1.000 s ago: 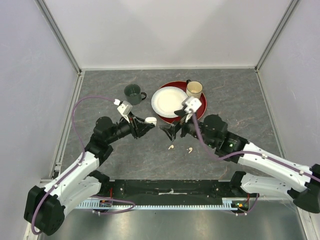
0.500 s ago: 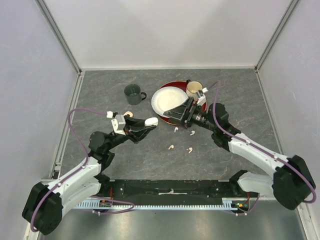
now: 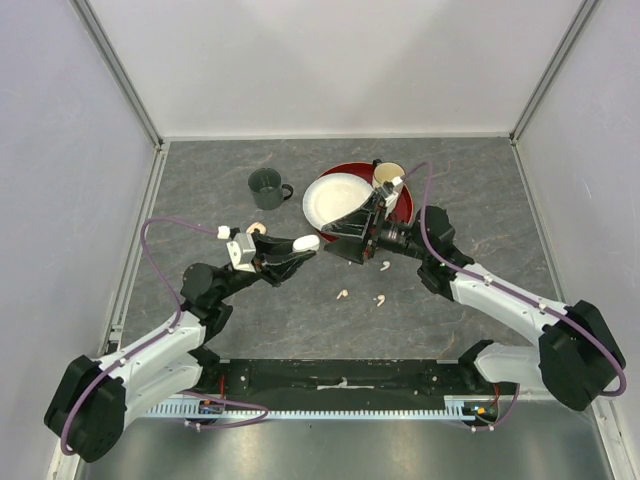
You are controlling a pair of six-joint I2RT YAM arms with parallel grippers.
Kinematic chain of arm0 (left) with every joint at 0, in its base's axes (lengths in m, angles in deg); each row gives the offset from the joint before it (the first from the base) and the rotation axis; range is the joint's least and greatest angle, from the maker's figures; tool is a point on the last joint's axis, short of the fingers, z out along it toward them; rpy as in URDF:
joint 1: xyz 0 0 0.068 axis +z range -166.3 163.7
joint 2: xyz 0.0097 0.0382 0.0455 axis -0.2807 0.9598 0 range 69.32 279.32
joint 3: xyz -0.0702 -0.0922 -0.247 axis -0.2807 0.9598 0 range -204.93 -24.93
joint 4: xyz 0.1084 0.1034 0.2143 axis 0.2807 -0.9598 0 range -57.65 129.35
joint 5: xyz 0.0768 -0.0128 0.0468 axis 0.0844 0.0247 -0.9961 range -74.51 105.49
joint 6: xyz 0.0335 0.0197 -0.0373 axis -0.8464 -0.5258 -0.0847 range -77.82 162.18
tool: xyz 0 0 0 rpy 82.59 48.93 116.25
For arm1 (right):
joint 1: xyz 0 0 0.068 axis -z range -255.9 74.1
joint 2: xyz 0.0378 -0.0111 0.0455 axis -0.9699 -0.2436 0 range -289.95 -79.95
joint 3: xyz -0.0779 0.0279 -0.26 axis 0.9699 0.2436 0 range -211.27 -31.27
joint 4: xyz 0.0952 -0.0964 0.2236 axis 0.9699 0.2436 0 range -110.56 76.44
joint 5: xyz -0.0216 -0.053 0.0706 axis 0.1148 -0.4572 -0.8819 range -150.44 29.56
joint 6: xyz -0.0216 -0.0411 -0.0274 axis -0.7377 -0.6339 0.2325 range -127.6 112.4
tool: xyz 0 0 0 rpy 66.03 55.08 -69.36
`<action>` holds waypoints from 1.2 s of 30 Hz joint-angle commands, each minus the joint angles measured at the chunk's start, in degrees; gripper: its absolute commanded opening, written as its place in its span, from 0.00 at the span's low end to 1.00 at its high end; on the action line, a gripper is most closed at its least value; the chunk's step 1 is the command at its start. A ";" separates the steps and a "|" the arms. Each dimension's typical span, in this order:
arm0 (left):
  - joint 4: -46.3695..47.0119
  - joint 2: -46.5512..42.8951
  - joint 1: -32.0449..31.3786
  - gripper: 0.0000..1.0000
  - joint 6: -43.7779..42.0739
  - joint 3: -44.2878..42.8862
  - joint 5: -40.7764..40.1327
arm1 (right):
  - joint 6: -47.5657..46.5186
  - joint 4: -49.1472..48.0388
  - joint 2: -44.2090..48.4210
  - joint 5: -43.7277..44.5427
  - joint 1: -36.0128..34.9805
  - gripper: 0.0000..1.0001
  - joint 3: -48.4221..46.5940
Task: Insert the wireless bluetooth earbuds into the charging case
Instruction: Pick up the charging case at the center of the board.
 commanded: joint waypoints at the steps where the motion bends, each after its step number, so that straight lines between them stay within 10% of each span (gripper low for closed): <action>1: 2.91 0.63 -0.36 0.02 -2.89 -1.07 -1.39 | 2.98 -4.18 -2.18 -2.81 -1.34 0.98 -2.40; 31: -0.60 0.98 -0.36 0.02 -1.92 -1.68 2.12 | 9.14 -15.53 -8.87 0.18 -6.18 0.41 -0.64; 36: -2.09 1.42 -0.44 0.17 -0.87 -2.47 1.69 | 8.26 -14.12 -8.60 0.27 -6.18 0.33 -0.11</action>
